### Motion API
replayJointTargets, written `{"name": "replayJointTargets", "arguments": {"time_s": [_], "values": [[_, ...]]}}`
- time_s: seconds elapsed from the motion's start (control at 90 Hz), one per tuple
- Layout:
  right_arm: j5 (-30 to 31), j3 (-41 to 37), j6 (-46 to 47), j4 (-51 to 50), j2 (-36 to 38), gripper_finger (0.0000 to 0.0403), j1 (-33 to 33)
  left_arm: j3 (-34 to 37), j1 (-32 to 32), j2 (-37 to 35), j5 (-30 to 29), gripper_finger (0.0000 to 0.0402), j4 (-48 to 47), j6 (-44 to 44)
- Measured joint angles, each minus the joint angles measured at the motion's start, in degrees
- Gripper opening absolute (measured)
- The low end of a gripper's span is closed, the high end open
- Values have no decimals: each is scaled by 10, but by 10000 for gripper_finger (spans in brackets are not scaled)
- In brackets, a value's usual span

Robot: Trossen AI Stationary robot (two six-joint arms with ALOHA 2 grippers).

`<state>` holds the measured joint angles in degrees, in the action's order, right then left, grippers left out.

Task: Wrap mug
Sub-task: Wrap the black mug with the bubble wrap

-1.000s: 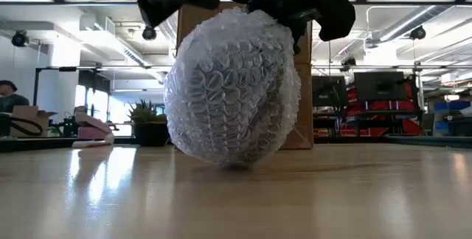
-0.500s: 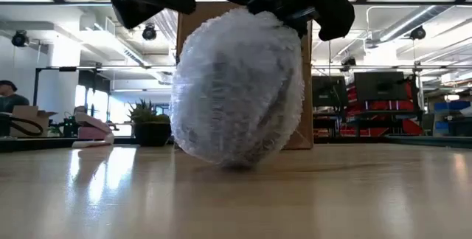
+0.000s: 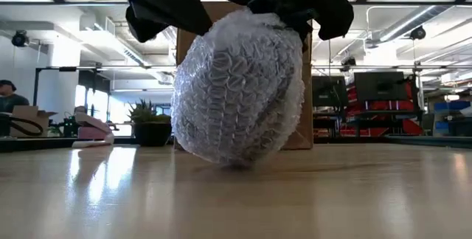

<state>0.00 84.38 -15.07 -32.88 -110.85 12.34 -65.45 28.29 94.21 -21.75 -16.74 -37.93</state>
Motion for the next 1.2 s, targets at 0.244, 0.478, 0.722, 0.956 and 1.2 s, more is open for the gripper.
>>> {"name": "replayJointTargets", "arguments": {"time_s": [0.244, 0.478, 0.722, 0.956, 1.2], "values": [[0, 0, -6, 1, 0, 128, 0, 0, 0, 0, -2, 0, -1, 0], [1, 0, 21, 20, 0, 115, 1, 3, 16, 0, -8, 0, -9, -29], [-1, 1, 47, 51, 0, 161, 13, 11, 59, 2, -20, 0, -13, -89], [0, 12, 39, 92, 0, 215, 20, 11, 63, 3, -30, 0, -7, -106], [2, 23, 30, 91, 0, 227, 20, 12, 56, 3, -30, 0, 1, -94]]}}
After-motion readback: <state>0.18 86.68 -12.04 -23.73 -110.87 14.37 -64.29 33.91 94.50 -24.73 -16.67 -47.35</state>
